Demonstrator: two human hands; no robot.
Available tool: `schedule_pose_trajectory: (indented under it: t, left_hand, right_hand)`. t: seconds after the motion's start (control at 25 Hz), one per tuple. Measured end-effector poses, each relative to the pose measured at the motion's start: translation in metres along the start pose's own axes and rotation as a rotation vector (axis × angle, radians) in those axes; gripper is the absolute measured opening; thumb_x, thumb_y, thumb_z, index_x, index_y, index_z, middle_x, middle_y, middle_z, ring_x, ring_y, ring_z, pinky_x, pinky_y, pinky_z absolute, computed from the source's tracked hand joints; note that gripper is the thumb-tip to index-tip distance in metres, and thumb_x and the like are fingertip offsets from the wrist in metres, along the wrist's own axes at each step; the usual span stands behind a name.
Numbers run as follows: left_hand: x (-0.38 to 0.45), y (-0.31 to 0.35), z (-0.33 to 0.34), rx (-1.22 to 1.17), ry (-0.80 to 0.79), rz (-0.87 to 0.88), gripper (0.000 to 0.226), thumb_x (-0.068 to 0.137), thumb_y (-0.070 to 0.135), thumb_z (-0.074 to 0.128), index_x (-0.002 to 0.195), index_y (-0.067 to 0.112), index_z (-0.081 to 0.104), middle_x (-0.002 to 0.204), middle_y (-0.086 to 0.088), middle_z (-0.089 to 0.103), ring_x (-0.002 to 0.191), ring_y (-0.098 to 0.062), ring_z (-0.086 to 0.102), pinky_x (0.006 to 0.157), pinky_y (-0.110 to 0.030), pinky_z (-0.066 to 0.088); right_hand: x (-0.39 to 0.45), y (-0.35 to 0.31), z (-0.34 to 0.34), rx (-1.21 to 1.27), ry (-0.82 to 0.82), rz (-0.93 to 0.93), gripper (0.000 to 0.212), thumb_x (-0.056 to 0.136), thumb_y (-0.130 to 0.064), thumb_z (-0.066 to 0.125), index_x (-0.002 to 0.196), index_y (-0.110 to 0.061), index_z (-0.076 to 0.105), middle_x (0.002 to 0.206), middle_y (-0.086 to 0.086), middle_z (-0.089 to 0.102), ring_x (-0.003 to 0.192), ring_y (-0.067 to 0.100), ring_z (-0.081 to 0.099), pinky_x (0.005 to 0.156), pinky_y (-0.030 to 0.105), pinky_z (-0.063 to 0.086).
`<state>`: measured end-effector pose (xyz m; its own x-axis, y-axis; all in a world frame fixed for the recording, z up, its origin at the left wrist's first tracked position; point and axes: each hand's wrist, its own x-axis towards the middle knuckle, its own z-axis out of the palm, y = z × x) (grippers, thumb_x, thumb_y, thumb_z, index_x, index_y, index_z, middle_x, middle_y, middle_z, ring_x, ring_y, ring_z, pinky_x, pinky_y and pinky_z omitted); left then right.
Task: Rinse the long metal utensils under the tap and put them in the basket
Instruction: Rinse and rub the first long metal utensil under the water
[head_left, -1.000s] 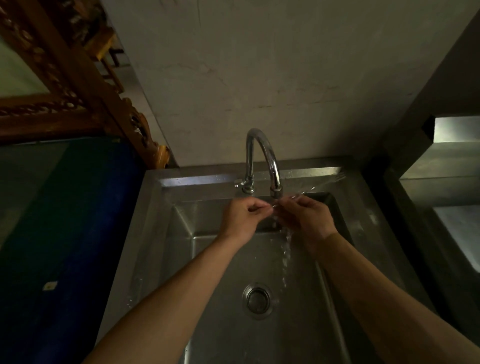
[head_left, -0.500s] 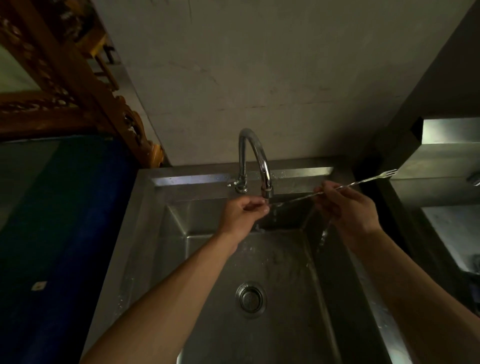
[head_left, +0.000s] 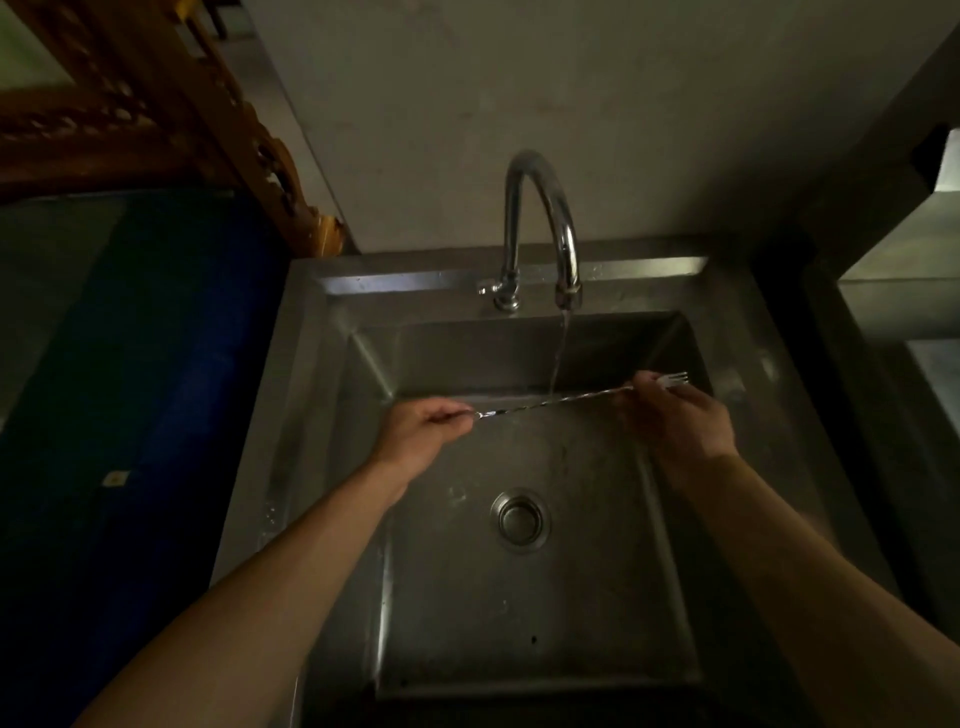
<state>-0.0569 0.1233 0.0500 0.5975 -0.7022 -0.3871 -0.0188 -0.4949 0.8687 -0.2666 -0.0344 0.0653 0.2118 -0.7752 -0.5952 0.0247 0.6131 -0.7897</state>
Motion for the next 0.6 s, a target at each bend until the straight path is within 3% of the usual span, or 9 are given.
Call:
schedule_pose_trajectory:
  t: [0.08,0.2,0.28,0.36,0.44,0.48,0.6]
  left_hand:
    - [-0.003,-0.026,-0.008,0.027,0.024,-0.052,0.017,0.083,0.003,0.066,0.099,0.002,0.07,0.077,0.003,0.066,0.054,0.014,0.055,0.054,-0.001,0.04]
    - [-0.005,-0.07,-0.006,0.125,0.044,-0.154,0.018,0.085,0.002,0.063,0.098,0.012,0.07,0.067,0.005,0.063,0.043,0.009,0.05,0.045,-0.004,0.037]
    - [-0.006,-0.108,0.001,0.218,0.077,-0.211,0.013,0.078,0.003,0.071,0.086,0.014,0.073,0.057,0.005,0.064,0.051,-0.001,0.059,0.054,-0.015,0.047]
    - [-0.003,-0.152,0.012,0.332,0.094,-0.285,0.013,0.07,0.012,0.079,0.067,0.019,0.068,0.065,-0.01,0.07,0.07,-0.023,0.069,0.067,-0.029,0.052]
    - [-0.005,-0.184,0.025,0.494,0.042,-0.344,0.009,0.071,0.023,0.079,0.073,0.016,0.072,0.082,-0.01,0.074,0.082,-0.024,0.069,0.07,-0.026,0.048]
    - [-0.007,-0.202,0.033,0.553,0.013,-0.376,0.014,0.073,0.026,0.077,0.081,0.015,0.074,0.088,-0.007,0.074,0.086,-0.022,0.068,0.072,-0.024,0.047]
    - [-0.009,-0.252,0.055,0.673,-0.074,-0.467,0.022,0.078,0.028,0.071,0.094,0.013,0.074,0.104,-0.007,0.073,0.1,-0.024,0.065,0.09,-0.029,0.05]
  right_hand:
    - [0.002,0.014,-0.017,-0.152,0.054,-0.023,0.009,0.088,-0.013,0.066,0.096,-0.011,0.07,0.092,0.009,0.071,0.079,0.017,0.07,0.066,0.027,0.055]
    - [0.009,0.046,-0.037,-0.437,-0.015,-0.011,0.011,0.085,-0.005,0.068,0.095,-0.009,0.07,0.09,0.013,0.07,0.07,0.014,0.066,0.055,0.019,0.054]
    - [0.02,0.072,-0.049,-0.761,-0.104,0.03,0.017,0.083,-0.007,0.073,0.099,-0.012,0.072,0.091,0.009,0.07,0.072,0.012,0.065,0.057,0.018,0.053]
    - [0.035,0.106,-0.061,-1.047,-0.169,0.109,0.013,0.083,-0.015,0.073,0.095,-0.02,0.071,0.094,0.005,0.07,0.078,0.014,0.066,0.067,0.026,0.056]
    - [0.047,0.141,-0.069,-1.233,-0.179,0.157,0.011,0.081,-0.025,0.075,0.091,-0.023,0.07,0.102,0.009,0.07,0.089,0.023,0.067,0.082,0.041,0.057]
    - [0.054,0.162,-0.073,-1.294,-0.168,0.158,0.02,0.079,-0.029,0.076,0.096,-0.021,0.07,0.106,0.009,0.069,0.095,0.027,0.065,0.086,0.041,0.055]
    - [0.068,0.219,-0.085,-1.352,-0.231,0.237,0.03,0.08,-0.025,0.077,0.107,-0.012,0.071,0.11,0.004,0.067,0.097,0.026,0.061,0.081,0.025,0.045]
